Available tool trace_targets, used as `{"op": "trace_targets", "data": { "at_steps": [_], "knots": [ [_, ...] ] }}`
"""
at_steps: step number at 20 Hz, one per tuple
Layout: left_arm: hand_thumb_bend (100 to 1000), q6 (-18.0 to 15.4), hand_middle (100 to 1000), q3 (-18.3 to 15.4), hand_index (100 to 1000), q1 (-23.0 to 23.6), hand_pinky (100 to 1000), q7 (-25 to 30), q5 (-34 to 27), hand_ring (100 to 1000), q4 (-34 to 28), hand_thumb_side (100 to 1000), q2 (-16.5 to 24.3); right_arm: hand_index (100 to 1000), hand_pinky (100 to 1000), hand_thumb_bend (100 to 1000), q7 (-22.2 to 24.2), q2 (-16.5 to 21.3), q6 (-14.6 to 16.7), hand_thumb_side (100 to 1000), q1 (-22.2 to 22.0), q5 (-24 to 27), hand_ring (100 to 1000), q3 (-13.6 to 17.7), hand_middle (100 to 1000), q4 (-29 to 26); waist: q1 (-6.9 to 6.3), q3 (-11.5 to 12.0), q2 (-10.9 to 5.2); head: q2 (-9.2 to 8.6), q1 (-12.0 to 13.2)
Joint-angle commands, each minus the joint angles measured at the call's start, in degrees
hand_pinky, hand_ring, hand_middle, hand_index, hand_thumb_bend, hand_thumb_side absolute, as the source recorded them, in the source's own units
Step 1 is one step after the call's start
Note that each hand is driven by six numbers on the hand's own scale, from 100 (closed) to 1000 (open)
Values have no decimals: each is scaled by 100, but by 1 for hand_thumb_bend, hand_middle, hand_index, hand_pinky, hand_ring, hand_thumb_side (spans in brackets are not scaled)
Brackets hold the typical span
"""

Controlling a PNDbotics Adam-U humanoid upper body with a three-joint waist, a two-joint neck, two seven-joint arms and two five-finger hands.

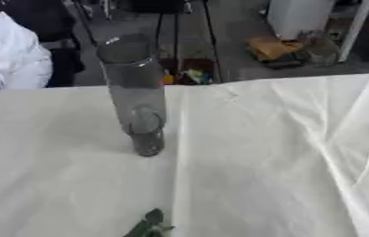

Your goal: Arrange flowers into the vase.

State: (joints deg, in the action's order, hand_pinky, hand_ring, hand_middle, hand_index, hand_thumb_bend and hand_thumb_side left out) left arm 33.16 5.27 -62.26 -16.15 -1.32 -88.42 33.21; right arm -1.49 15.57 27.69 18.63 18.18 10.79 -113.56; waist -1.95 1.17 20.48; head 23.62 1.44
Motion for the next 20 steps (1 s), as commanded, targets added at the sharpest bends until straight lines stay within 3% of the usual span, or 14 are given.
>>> {"op": "trace_targets", "data": {
  "at_steps": [1, 9, 20],
  "knots": [
    [145, -102, 100, -80, 100, -220, 100, -242, -275, 100, -32, 327, 120, 863, 782, 100, 37, 158, 3, 850, 25, 69, 731, -15, 426, -103, -10, -7, -166, 13, 28],
    [156, -267, 100, 44, 100, -261, 100, -731, -970, 100, -32, 342, 197, 865, 785, 100, 59, 166, -3, 851, 13, 76, 734, -20, 421, -103, -22, -21, -173, 29, 43],
    [179, -910, 100, -98, 100, -911, 100, -1657, -1632, 100, 86, 331, -75, 865, 786, 100, 113, 192, -21, 857, -50, 83, 735, -49, 420, -103, -69, -97, -222, 85, 112]
  ]
}}
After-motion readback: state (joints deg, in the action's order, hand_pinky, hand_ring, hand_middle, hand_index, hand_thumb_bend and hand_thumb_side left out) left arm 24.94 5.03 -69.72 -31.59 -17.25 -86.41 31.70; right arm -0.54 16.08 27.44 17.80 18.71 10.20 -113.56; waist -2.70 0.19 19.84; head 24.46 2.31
